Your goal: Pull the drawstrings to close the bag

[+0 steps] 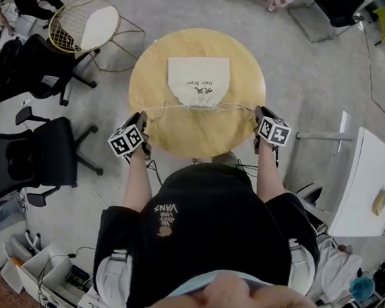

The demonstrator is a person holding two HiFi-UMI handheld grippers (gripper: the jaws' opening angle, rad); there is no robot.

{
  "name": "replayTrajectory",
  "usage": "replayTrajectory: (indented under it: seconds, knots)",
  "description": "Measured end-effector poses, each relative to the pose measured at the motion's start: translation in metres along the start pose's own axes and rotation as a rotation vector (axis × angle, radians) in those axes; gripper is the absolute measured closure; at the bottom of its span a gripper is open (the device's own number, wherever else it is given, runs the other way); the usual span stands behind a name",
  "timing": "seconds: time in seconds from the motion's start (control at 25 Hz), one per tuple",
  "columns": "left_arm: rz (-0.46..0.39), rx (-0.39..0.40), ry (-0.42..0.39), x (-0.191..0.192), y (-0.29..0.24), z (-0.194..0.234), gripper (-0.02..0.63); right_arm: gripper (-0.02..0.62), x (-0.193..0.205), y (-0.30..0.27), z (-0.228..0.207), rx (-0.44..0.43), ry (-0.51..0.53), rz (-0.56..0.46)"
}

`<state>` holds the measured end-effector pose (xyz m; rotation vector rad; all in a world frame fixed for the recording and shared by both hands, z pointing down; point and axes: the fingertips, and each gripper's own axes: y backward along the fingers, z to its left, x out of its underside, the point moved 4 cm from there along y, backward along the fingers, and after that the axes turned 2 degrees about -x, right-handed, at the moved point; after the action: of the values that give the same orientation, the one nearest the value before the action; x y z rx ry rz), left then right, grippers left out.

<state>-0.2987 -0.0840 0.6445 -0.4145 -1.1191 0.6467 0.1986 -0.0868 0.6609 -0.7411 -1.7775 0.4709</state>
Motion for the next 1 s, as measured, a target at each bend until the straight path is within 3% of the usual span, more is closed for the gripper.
replayTrajectory:
  seconds: [0.68,1.0]
  knots:
    - [-0.017,0.017,0.002,0.010,0.016,0.003,0.485,0.517,0.011,0.015,0.009,-0.005,-0.002,-0.035]
    - [-0.048,0.099,-0.023,0.003,0.019,-0.023,0.485,0.517,0.006,0.027,0.022,-0.026,0.012,-0.076]
